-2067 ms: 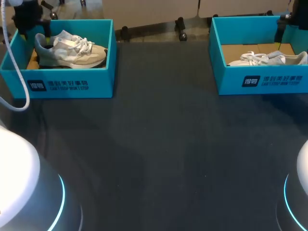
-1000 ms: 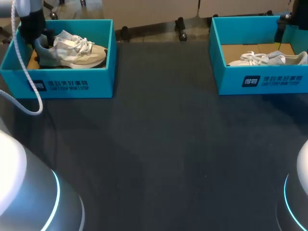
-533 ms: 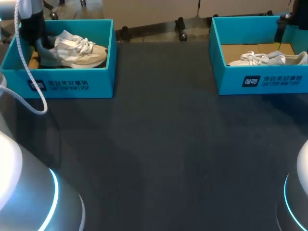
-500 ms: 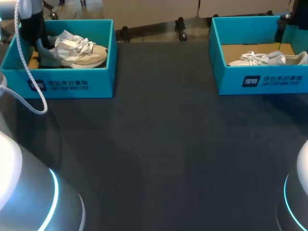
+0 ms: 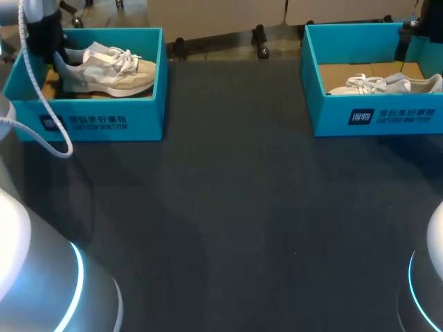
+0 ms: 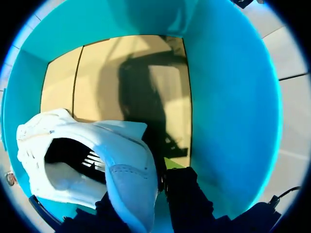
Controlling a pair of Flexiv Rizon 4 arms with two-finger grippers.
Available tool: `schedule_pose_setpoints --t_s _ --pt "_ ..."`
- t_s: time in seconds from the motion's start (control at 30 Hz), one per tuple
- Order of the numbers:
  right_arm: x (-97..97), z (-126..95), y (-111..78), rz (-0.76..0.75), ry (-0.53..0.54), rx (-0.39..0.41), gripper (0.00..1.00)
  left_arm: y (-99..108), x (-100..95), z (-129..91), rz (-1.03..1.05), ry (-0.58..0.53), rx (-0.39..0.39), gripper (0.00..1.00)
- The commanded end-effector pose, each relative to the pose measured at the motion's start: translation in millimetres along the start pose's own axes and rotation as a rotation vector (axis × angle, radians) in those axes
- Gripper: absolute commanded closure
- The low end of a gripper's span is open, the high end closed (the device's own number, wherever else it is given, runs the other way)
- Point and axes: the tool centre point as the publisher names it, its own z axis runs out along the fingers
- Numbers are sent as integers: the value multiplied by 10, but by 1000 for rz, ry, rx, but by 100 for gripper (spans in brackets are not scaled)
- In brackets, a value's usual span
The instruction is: Take the shoe out of the shoebox, open the shoe tongue, remove and reinsert the insole, then place the shoe into the shoebox
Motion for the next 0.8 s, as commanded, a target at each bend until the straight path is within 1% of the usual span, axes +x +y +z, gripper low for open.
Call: schedule_pose_setpoints --t_s 0.03,0.2,0.43,0.57,0.7,0.8 --pt "-3 2 -5 0 1 -1 0 61 74 -176 -5 -13 0 100" --pt "-3 2 -5 0 1 -1 0 103 93 -228 -19 -7 -17 100" --pt "-3 2 -5 0 1 -1 0 79 134 -335 -17 -4 -30 100" --pt "-3 2 -5 0 1 -1 0 56 169 -477 -33 -13 -37 100" --pt "-3 2 -5 0 1 -1 0 0 180 -646 -47 -25 -68 100" --pt "-3 2 -5 0 1 -1 0 -31 182 -771 -57 -34 -75 100"
